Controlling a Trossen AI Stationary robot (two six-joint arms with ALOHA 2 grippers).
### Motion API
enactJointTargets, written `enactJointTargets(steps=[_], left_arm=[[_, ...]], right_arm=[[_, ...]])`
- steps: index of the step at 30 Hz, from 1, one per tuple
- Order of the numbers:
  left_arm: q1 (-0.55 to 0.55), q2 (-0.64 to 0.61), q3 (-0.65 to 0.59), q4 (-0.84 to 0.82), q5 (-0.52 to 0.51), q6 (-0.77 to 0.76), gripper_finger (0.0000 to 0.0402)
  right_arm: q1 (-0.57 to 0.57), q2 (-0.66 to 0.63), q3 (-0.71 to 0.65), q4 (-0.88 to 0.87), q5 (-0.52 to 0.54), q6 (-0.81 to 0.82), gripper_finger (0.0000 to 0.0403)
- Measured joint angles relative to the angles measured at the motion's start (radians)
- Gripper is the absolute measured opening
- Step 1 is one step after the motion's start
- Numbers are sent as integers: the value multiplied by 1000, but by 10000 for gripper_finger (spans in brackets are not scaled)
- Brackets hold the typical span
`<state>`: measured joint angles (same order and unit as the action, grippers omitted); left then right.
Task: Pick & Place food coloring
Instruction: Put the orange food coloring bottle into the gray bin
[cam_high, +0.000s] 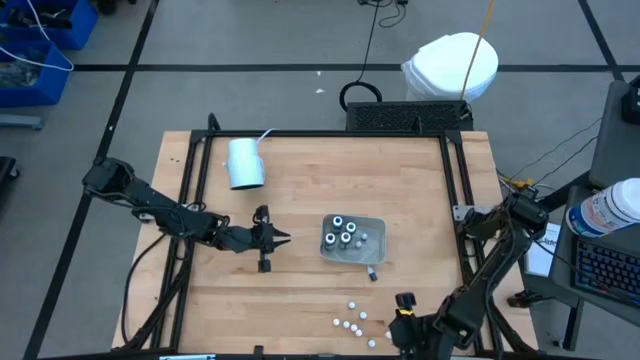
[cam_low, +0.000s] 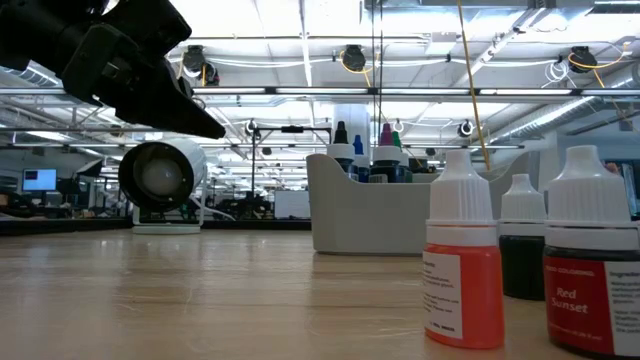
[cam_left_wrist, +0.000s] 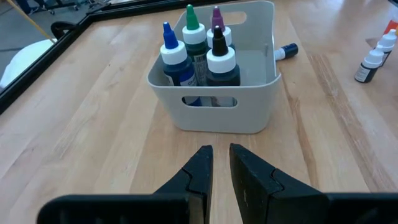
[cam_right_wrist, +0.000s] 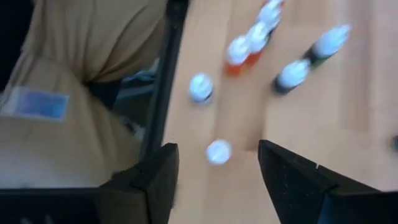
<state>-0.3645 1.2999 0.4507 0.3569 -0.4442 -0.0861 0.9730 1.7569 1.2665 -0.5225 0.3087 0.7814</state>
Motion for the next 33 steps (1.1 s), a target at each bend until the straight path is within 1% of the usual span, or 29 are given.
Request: enactJointTargets(steps=[3,5,19,21,28,33], left_arm=[[0,0,0,0,0,0,63],[0,0,0,0,0,-1,63],[-38,0,0,13,1,-1,63],[-48,0,0,13,2,-1,63],[-71,0,0,13,2,5,63],[-68,0,0,14,-1,40,63]], right_arm=[[-3,1,-36,49,-99,-5,206],[-4,1,-47,71,-134,-5,206],[-33,0,-53,195,-158,9,205],[-38,0,-53,200,-178,8,205],[-44,0,-53,203,-178,-105,205],[-44,0,-53,189,-174,-143,205]])
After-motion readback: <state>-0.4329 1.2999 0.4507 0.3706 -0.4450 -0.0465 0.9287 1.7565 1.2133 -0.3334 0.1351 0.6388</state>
